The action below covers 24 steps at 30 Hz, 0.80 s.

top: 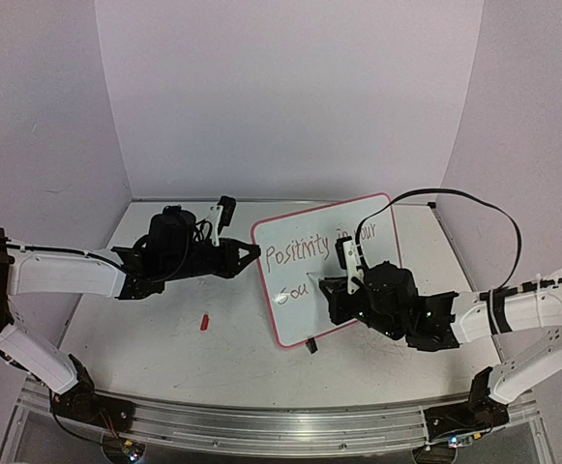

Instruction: Write a sentence on the whiteboard

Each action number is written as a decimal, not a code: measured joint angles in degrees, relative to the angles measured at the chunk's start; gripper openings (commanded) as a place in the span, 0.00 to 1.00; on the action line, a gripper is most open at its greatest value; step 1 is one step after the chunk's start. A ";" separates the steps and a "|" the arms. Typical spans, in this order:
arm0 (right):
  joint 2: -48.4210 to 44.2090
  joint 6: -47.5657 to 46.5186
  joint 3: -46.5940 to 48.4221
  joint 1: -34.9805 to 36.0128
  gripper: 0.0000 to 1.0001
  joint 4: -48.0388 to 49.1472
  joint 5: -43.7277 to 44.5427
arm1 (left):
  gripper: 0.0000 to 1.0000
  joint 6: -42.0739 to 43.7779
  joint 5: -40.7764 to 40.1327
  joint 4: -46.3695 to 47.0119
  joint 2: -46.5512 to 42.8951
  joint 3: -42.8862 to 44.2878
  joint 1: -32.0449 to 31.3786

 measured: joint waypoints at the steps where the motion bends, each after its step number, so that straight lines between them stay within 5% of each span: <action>1: 0.00 0.00 0.00 0.00 0.00 0.00 -0.02 | 0.00 0.00 0.01 0.00 0.00 0.00 0.00; 24: -0.28 2.02 -2.77 0.08 0.00 0.17 -2.22 | 0.00 0.00 -0.08 -0.46 0.00 0.07 0.00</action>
